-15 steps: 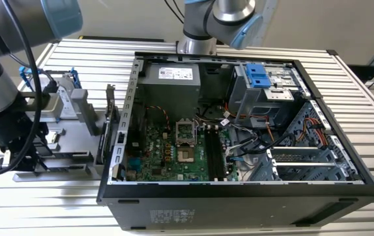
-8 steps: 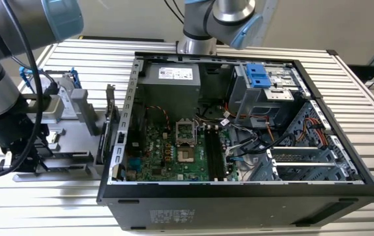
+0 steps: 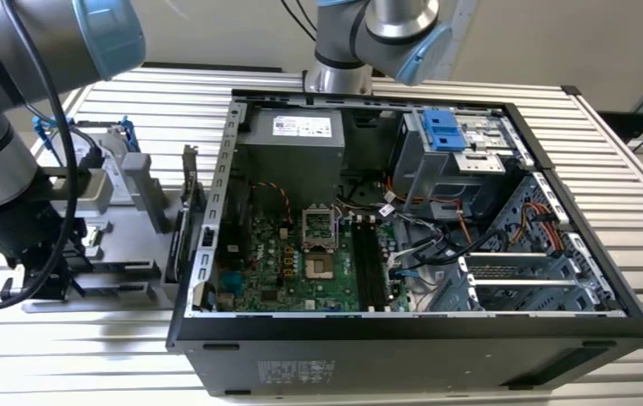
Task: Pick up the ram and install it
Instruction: 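Pick up the ram and move it above insertion slot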
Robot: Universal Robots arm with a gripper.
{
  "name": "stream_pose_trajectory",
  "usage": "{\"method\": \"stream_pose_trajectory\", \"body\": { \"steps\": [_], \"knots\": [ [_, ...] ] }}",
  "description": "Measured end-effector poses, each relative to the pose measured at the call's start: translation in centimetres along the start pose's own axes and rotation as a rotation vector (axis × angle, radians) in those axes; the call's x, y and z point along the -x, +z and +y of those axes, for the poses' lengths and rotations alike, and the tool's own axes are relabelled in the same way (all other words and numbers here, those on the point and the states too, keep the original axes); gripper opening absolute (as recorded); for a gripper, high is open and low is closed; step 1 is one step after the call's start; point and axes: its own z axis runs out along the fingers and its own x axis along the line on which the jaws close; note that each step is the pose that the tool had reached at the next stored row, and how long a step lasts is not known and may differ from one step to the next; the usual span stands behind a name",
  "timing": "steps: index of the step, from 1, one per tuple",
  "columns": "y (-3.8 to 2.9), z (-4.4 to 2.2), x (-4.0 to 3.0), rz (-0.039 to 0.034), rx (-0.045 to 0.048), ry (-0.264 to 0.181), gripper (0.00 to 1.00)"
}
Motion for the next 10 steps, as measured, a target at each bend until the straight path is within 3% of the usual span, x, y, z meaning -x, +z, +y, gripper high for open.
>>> {"method": "stream_pose_trajectory", "body": {
  "steps": [10],
  "knots": [
    [0.58, -0.02, -0.01, 0.0, 0.0, 0.0, 1.0]
  ]
}}
